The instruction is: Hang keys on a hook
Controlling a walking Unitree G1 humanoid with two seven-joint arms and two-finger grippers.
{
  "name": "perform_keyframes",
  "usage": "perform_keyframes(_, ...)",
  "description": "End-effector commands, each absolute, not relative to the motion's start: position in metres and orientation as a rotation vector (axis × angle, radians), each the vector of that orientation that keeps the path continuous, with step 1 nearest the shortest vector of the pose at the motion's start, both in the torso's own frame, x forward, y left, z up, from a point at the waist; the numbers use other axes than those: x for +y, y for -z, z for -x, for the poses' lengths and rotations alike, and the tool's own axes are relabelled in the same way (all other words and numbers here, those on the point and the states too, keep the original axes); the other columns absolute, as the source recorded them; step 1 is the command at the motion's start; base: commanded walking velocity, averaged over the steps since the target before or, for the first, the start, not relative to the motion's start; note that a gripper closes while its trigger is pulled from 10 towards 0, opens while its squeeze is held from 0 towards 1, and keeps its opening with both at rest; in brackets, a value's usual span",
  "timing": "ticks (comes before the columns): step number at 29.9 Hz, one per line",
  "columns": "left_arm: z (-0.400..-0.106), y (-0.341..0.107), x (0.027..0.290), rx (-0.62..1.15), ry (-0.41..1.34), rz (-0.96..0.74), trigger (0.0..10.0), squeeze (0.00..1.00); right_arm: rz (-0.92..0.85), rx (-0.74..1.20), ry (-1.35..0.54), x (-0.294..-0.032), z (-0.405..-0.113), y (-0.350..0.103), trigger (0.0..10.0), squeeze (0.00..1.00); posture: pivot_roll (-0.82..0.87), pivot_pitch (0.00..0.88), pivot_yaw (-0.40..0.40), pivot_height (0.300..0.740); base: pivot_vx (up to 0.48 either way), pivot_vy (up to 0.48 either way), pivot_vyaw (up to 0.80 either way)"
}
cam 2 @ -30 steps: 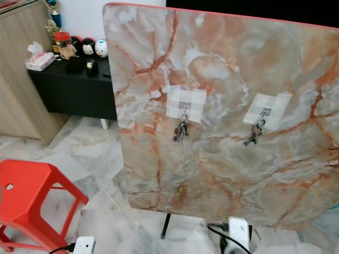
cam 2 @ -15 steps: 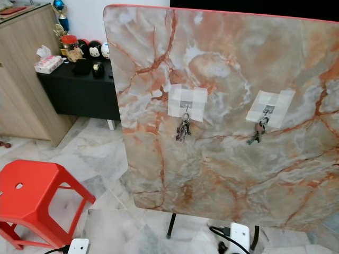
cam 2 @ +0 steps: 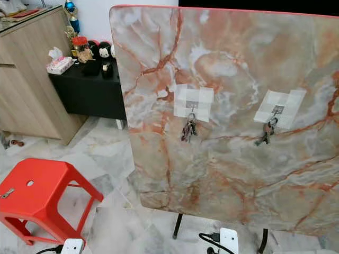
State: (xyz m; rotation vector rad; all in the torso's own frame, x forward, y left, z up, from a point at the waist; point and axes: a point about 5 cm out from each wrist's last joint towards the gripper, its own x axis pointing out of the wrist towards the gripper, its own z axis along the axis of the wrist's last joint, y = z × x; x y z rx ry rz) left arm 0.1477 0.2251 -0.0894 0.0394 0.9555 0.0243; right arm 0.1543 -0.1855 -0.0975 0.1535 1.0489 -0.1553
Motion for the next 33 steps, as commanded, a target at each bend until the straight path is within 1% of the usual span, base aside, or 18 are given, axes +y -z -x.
perform_keyframes(1,-0.144,0.092,0.222,0.980,-0.004,-0.047,10.0,0.00,-0.133,1.045,0.149,-0.192,-0.150,0.098,10.0,0.00,0.07,0.000,-0.034,0.740,0.000,0.000,0.00)
perform_keyframes(7,-0.143,0.093,0.218,0.985,-0.004,-0.039,10.0,0.00,-0.089,1.060,0.137,-0.205,-0.139,0.100,10.0,0.00,0.07,0.000,-0.044,0.740,0.000,0.000,0.72)
perform_keyframes(11,-0.142,0.094,0.216,0.987,-0.002,-0.035,10.0,0.00,-0.094,1.059,0.145,-0.213,-0.135,0.100,10.0,0.00,0.07,0.000,-0.048,0.740,0.000,0.000,0.80)
perform_keyframes(20,-0.142,0.095,0.213,0.988,-0.004,-0.037,10.0,0.00,-0.095,1.057,0.145,-0.215,-0.137,0.098,10.0,0.00,0.07,0.000,-0.047,0.740,0.000,0.000,0.80)
perform_keyframes(23,-0.142,0.095,0.213,0.989,-0.005,-0.039,10.0,0.00,-0.096,1.060,0.138,-0.207,-0.139,0.099,10.0,0.00,0.08,0.000,-0.047,0.740,0.000,0.000,0.68)
perform_keyframes(25,-0.142,0.095,0.213,0.993,-0.003,-0.046,10.0,0.00,-0.102,1.064,0.125,-0.193,-0.139,0.102,10.0,0.00,0.08,0.000,-0.047,0.740,0.000,0.000,0.61)
perform_keyframes(26,-0.142,0.095,0.213,0.993,-0.003,-0.046,10.0,0.00,-0.102,1.064,0.125,-0.193,-0.139,0.102,10.0,0.00,0.08,0.000,-0.047,0.740,0.000,0.000,0.59)
perform_keyframes(27,-0.142,0.095,0.213,0.993,-0.004,-0.045,10.0,0.00,-0.101,1.070,0.116,-0.185,-0.138,0.103,10.0,0.00,0.08,0.000,-0.047,0.740,0.000,0.000,0.57)
perform_keyframes(28,-0.142,0.095,0.213,0.992,-0.006,-0.045,10.0,0.00,-0.124,1.070,0.110,-0.175,-0.139,0.104,10.0,0.00,0.08,0.000,-0.050,0.740,0.000,0.000,0.00)
perform_keyframes(32,-0.142,0.095,0.213,0.990,-0.012,-0.034,10.0,0.00,-0.157,1.056,0.103,-0.158,-0.142,0.104,10.0,0.00,0.08,0.000,-0.054,0.740,0.000,0.000,0.00)
perform_keyframes(33,-0.142,0.095,0.213,0.990,-0.015,-0.028,10.0,0.00,-0.161,1.056,0.096,-0.151,-0.144,0.103,10.0,0.00,0.08,0.000,-0.056,0.740,0.000,0.000,0.00)
